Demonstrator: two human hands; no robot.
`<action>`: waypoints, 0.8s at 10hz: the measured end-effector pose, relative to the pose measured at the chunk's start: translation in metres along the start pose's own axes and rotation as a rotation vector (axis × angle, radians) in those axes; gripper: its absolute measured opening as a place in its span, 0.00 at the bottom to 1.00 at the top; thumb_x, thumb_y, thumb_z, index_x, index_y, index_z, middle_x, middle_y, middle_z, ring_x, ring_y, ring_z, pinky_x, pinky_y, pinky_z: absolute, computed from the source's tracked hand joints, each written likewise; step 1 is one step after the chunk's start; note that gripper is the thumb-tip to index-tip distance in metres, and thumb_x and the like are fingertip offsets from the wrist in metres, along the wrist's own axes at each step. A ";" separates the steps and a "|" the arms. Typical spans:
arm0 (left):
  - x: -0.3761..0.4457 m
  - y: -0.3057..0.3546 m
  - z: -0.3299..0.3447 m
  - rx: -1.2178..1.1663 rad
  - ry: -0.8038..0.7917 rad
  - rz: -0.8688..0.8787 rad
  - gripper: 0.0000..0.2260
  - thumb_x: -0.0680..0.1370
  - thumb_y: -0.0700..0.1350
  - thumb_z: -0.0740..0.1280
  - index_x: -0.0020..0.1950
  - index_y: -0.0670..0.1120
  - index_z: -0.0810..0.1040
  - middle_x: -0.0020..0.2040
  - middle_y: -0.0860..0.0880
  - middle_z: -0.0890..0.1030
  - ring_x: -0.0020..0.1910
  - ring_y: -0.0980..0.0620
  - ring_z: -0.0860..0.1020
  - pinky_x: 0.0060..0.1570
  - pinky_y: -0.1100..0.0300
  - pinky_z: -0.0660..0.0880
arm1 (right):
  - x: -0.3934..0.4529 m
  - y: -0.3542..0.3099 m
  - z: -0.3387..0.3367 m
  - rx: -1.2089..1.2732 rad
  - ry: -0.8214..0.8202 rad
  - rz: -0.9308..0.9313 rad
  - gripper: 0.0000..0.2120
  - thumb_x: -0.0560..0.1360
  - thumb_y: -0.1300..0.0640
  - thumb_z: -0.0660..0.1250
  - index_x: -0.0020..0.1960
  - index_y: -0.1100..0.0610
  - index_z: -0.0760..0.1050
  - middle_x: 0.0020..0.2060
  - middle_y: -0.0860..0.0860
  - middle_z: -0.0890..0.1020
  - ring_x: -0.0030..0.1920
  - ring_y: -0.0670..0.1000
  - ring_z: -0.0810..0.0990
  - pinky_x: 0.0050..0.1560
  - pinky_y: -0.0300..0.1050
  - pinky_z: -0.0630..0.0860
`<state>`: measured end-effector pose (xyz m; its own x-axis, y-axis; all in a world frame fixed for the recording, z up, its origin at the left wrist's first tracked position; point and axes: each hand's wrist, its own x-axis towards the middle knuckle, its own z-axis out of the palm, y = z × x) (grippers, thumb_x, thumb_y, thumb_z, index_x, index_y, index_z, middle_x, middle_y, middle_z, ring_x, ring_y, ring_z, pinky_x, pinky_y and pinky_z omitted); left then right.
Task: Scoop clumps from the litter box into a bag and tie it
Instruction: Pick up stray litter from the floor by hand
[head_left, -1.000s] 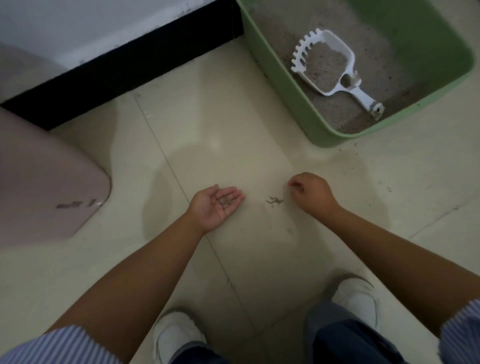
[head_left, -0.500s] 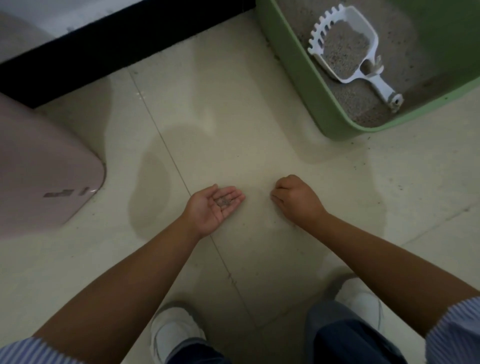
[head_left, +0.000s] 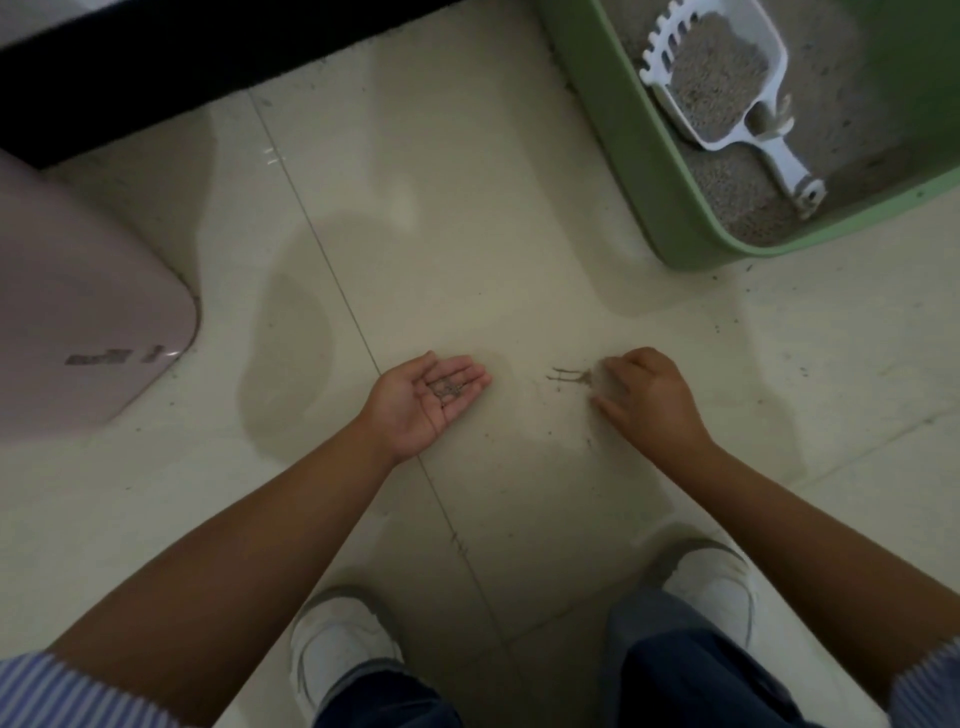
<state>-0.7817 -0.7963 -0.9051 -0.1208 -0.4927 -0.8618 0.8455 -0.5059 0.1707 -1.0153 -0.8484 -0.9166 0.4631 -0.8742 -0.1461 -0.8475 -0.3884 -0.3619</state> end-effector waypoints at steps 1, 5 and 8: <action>0.000 0.000 0.000 -0.003 0.002 -0.001 0.30 0.82 0.43 0.51 0.29 0.32 0.81 0.33 0.36 0.82 0.31 0.42 0.83 0.33 0.56 0.80 | 0.006 -0.012 0.004 0.017 0.009 0.026 0.10 0.58 0.67 0.76 0.36 0.70 0.79 0.31 0.64 0.79 0.31 0.62 0.80 0.36 0.50 0.79; 0.000 0.001 -0.001 0.011 0.003 -0.014 0.30 0.82 0.43 0.51 0.29 0.32 0.82 0.33 0.36 0.82 0.31 0.42 0.83 0.33 0.56 0.80 | 0.014 -0.025 0.007 -0.062 -0.233 0.084 0.13 0.45 0.75 0.77 0.22 0.65 0.76 0.20 0.59 0.76 0.18 0.57 0.75 0.19 0.36 0.71; -0.001 -0.001 0.000 0.024 0.057 -0.011 0.24 0.82 0.43 0.51 0.37 0.31 0.79 0.32 0.37 0.82 0.38 0.40 0.82 0.52 0.55 0.77 | 0.008 -0.032 0.012 -0.250 -0.089 -0.065 0.15 0.57 0.68 0.49 0.29 0.67 0.75 0.23 0.61 0.76 0.22 0.58 0.76 0.24 0.41 0.74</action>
<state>-0.7820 -0.7955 -0.9050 -0.1001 -0.4464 -0.8892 0.8317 -0.5281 0.1715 -0.9816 -0.8401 -0.9170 0.5304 -0.8202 -0.2144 -0.8478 -0.5126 -0.1362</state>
